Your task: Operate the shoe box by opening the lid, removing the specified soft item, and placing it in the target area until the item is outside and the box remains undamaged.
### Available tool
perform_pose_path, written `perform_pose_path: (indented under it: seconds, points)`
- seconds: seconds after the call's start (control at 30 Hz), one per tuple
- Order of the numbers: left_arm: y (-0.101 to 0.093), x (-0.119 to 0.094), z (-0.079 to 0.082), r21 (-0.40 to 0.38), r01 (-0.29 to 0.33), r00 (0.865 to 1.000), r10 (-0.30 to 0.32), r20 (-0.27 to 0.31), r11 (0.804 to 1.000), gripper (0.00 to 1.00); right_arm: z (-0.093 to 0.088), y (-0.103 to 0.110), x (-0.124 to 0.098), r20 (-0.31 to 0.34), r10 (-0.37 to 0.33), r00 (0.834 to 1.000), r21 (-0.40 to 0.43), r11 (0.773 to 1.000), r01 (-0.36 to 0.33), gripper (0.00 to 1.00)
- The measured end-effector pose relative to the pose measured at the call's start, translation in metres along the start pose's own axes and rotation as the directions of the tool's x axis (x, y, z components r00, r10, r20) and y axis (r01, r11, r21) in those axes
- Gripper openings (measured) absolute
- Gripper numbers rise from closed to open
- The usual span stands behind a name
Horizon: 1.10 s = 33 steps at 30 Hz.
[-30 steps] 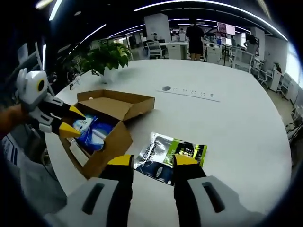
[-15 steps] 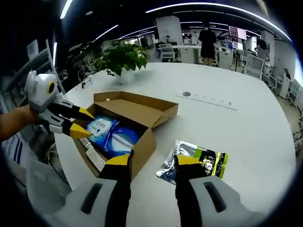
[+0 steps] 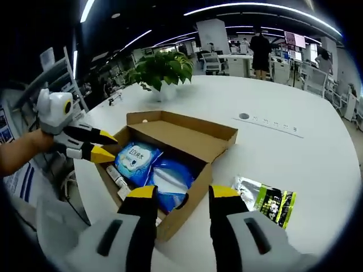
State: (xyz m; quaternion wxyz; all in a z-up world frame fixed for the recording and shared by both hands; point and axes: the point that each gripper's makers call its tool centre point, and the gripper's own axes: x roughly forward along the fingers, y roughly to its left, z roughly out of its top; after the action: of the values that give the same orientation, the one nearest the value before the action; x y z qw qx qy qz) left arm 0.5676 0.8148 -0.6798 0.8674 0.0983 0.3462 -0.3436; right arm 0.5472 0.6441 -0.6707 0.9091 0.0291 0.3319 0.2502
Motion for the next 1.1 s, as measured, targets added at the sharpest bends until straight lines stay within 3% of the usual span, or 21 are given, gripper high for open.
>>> perform_pose_path:
  seconds: [0.63,1.0,1.1]
  points:
    - [0.051,-0.020,-0.036,-0.109,-0.105,0.994,0.103,-0.020,0.988,0.29,0.011,0.032,0.041,-0.046,0.086,0.995,-0.067,0.994,-0.088,0.33]
    - [0.070,-0.031,-0.057,-0.150,-0.168,0.986,0.164,-0.038,0.974,0.27,0.012,0.047,0.068,-0.075,0.134,0.988,-0.085,0.987,-0.140,0.33]
    - [0.073,-0.034,-0.057,-0.147,-0.179,0.984,0.177,-0.029,0.973,0.23,0.012,0.050,0.077,-0.083,0.148,0.986,-0.086,0.984,-0.155,0.33]
